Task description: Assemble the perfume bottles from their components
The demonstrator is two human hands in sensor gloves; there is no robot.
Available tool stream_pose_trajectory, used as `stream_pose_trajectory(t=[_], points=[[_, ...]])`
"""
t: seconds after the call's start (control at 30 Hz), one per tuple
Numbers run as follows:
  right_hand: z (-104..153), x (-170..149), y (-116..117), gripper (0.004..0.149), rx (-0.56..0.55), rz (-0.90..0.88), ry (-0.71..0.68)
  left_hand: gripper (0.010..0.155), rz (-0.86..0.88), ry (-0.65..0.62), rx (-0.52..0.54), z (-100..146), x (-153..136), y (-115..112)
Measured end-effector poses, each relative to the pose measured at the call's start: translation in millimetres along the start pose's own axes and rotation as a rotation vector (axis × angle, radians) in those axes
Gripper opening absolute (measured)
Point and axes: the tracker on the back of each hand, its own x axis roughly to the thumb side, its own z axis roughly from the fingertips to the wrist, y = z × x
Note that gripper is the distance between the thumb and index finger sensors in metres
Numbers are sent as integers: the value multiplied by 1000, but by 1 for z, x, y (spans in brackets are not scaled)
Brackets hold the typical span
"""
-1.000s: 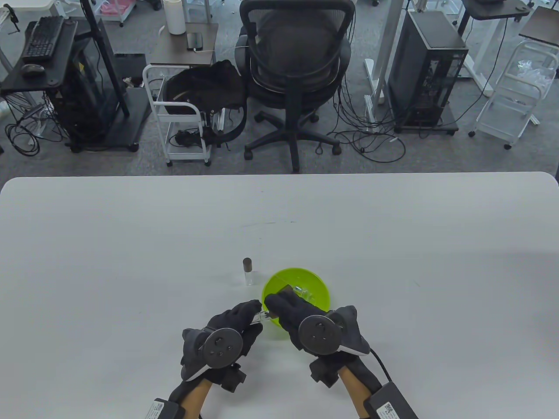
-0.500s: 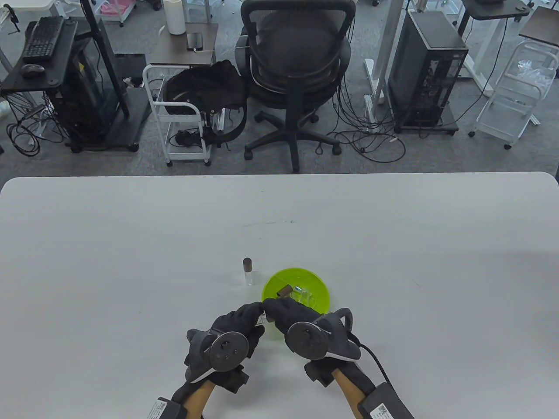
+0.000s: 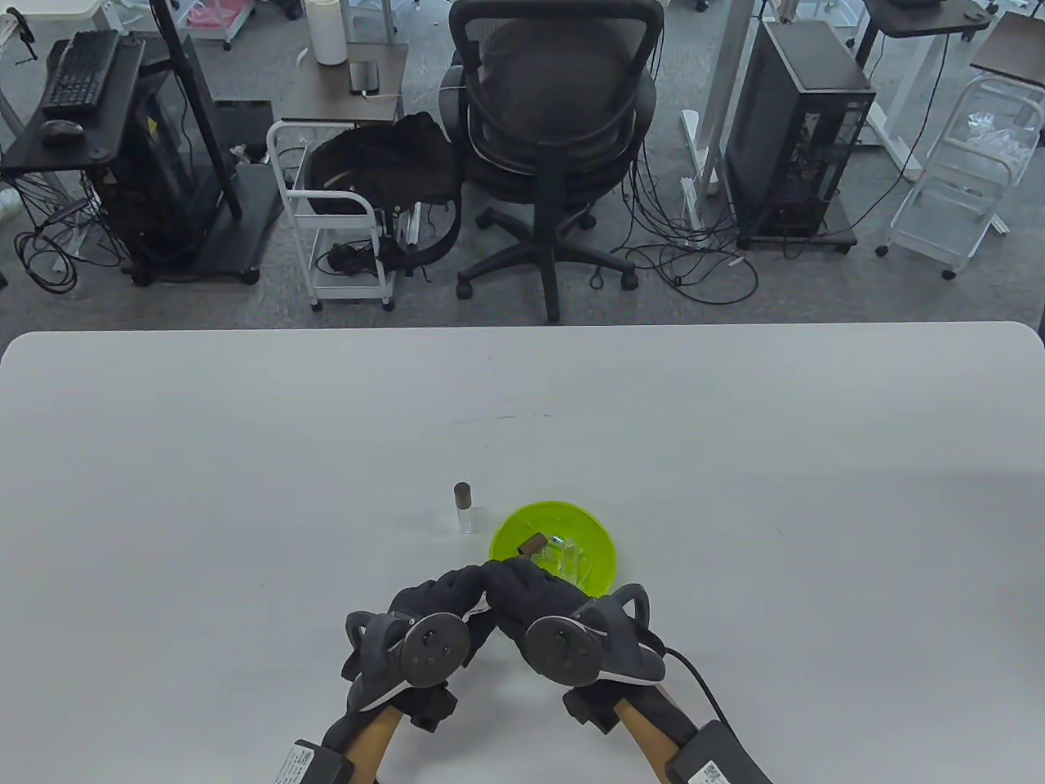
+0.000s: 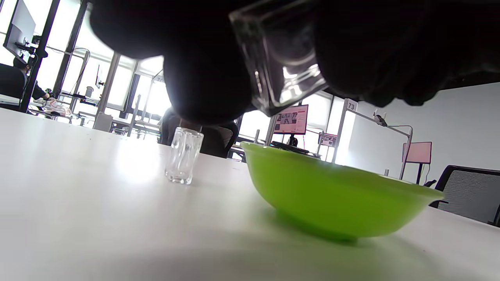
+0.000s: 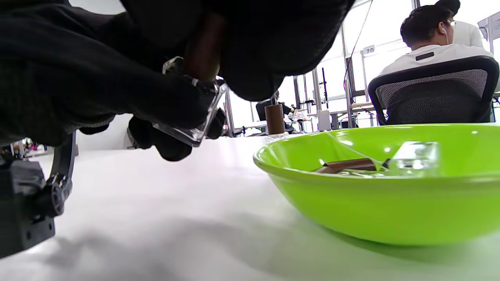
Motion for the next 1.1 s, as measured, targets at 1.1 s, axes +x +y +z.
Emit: stream_pose_trajectory(t=[1.1], points=[[80,-136,8,92,143,232,495,58,57,589,-31,-69,-107,-10]])
